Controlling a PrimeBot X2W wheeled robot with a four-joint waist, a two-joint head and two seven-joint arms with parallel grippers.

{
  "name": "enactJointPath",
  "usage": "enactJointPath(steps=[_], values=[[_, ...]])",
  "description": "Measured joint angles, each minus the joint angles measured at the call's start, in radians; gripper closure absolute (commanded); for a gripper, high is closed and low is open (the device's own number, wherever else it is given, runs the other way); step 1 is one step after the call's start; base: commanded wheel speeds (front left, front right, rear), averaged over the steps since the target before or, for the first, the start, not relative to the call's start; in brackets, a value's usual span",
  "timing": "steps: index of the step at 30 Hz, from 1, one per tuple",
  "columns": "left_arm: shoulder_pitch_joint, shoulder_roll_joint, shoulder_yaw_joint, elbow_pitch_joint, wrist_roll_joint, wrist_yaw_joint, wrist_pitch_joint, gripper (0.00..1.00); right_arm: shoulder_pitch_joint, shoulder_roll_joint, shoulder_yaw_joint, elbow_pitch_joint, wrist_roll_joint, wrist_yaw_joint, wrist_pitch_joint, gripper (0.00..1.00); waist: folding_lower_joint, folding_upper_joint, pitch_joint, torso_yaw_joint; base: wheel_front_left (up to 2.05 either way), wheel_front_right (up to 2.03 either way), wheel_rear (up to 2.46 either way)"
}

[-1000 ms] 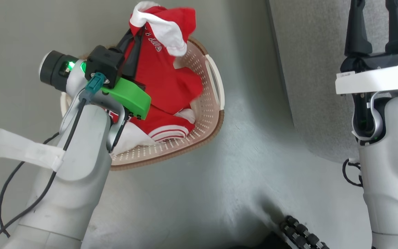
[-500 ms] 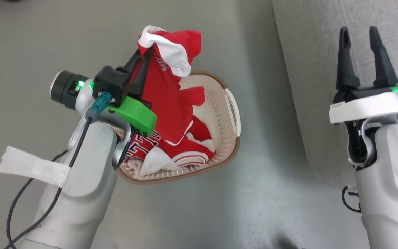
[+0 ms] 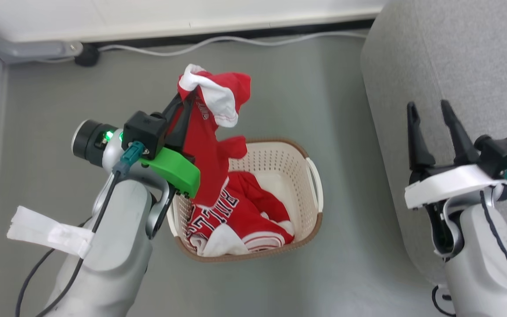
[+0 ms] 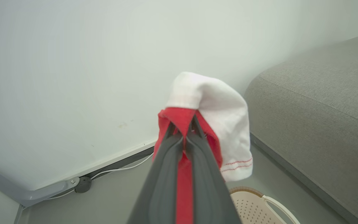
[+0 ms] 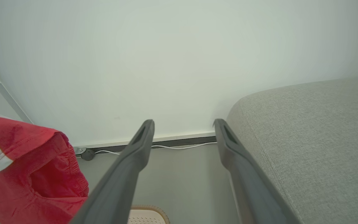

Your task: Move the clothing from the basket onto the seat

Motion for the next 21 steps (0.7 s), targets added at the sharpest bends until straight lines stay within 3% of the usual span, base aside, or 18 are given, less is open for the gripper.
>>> enactJointPath(steps=[11,21], values=[[0.070,-0.001,-0.018,0.022,-0.014,-0.004,0.000,1.00,0.089,0.000,0.091,0.069,-0.015,0.005,0.000,0.00,0.0000,0.0000,-0.160,0.031,0.00,0.00,0.00],[0.089,-0.001,-0.094,-0.009,-0.063,-0.012,0.016,1.00,0.127,-0.002,0.372,0.145,-0.021,0.013,0.000,0.00,-0.0001,0.0000,-0.296,0.047,0.00,0.00,0.00]])
